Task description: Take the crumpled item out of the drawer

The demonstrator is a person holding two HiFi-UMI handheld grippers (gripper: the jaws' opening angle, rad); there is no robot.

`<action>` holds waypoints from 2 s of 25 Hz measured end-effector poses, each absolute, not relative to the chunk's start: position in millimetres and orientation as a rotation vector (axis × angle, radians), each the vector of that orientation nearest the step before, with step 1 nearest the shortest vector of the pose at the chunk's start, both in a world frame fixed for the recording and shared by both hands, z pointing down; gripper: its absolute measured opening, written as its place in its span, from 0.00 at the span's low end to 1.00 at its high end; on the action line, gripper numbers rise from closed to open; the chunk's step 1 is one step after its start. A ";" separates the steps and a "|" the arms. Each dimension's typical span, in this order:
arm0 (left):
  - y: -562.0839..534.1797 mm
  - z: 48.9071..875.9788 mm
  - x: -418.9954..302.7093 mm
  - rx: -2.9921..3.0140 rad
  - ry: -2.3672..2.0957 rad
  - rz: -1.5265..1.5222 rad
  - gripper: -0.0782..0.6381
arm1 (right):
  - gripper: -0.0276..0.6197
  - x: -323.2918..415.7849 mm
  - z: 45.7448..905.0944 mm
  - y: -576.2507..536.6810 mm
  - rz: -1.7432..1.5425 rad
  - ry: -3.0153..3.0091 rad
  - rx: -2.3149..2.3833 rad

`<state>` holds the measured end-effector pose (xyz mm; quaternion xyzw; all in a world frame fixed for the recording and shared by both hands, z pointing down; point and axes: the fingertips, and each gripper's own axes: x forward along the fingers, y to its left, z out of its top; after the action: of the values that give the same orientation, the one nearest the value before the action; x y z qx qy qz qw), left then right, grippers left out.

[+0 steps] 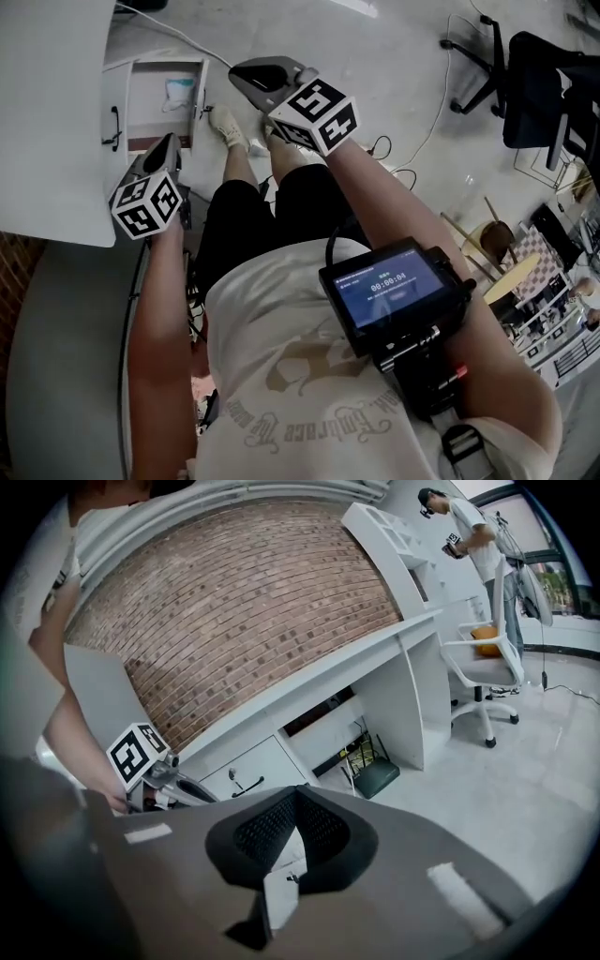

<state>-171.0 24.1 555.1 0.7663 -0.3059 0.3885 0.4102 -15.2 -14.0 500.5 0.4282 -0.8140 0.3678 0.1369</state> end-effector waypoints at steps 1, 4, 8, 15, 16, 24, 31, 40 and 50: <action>22.6 556.2 -171.6 1.930 -0.772 0.986 0.11 | 0.05 -15.4 500.9 -13.3 1.073 -2.354 1.242; 19.7 558.4 -173.2 1.927 -0.781 1.006 0.11 | 0.05 -17.7 501.3 -9.1 1.096 -2.354 1.237; 18.0 564.6 -176.2 1.917 -0.807 1.027 0.11 | 0.05 -22.3 503.0 -7.9 1.107 -2.374 1.242; 22.8 578.5 -179.0 1.892 -0.854 1.079 0.11 | 0.05 -18.3 504.2 -6.7 1.125 -2.391 1.271; 23.1 580.2 -179.8 1.887 -0.861 1.086 0.11 | 0.05 -16.5 503.7 -7.1 1.128 -2.390 1.280; 8.1 655.9 -204.6 1.895 -0.836 1.255 0.11 | 0.05 -41.5 557.9 -14.1 1.187 -2.430 1.299; 4.0 679.2 -186.8 1.900 -0.804 1.273 0.11 | 0.06 -43.5 563.1 -10.3 1.192 -2.436 1.271; 1.4 748.9 -205.3 1.893 -0.717 1.425 0.12 | 0.05 -51.2 599.9 -2.0 1.230 -2.412 1.325; 6.6 801.0 -215.0 1.919 -0.603 1.613 0.25 | 0.05 -48.8 628.2 9.9 1.242 -2.362 1.391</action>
<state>-215.0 6.6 801.0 0.7150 -0.2247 0.6009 0.2779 -48.8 9.9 628.2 0.4612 -0.7832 0.4118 0.0660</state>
